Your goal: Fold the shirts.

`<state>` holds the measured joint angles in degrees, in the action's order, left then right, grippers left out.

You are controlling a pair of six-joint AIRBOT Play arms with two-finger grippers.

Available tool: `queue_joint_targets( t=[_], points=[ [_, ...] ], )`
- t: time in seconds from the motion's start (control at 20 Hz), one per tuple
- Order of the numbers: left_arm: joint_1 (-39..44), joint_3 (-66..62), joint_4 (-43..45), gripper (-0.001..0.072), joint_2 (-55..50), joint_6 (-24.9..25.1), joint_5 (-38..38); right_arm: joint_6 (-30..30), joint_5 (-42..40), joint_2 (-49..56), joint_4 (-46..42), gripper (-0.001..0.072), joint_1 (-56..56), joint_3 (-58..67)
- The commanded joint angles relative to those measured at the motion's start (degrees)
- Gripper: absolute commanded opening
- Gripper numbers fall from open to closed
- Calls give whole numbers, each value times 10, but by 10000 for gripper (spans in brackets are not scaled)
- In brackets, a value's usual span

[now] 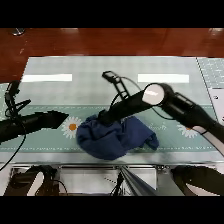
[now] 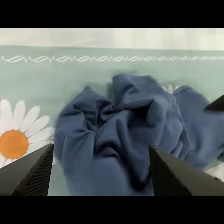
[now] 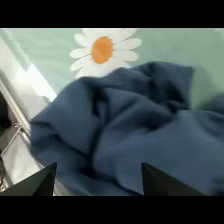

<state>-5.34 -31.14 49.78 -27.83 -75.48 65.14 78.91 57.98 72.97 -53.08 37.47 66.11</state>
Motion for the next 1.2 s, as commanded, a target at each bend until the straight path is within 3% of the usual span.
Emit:
queue_joint_targets(
  t=[0.0,0.15,0.3,0.35,0.55,0.8,0.85,0.9,0.95,1.15],
  points=[
    [0,0,106,703,-4,-10,35,26,86,-52,-116,614,-128,19],
    [-13,2,203,703,-24,-69,77,69,119,-150,-229,614,-329,-16],
    [-33,30,154,703,-97,-62,86,90,98,-238,-193,614,-533,-158],
    [-38,36,128,702,-132,-45,85,79,96,-262,-159,614,-586,-216],
    [-42,40,-103,702,-285,121,115,22,116,-294,-92,614,-655,-365],
    [21,39,-117,700,-409,178,141,-24,143,-293,-30,613,-654,-433],
    [30,39,-117,603,-418,185,132,-26,143,-293,-29,613,-654,-436],
    [33,39,-118,148,-420,200,126,-26,145,-293,-27,613,-652,-438],
    [32,39,-128,22,-419,213,124,-26,145,-293,-26,613,-643,-438],
    [31,26,-152,22,-418,230,113,-21,153,-264,-21,613,-549,-438]
  ],
)
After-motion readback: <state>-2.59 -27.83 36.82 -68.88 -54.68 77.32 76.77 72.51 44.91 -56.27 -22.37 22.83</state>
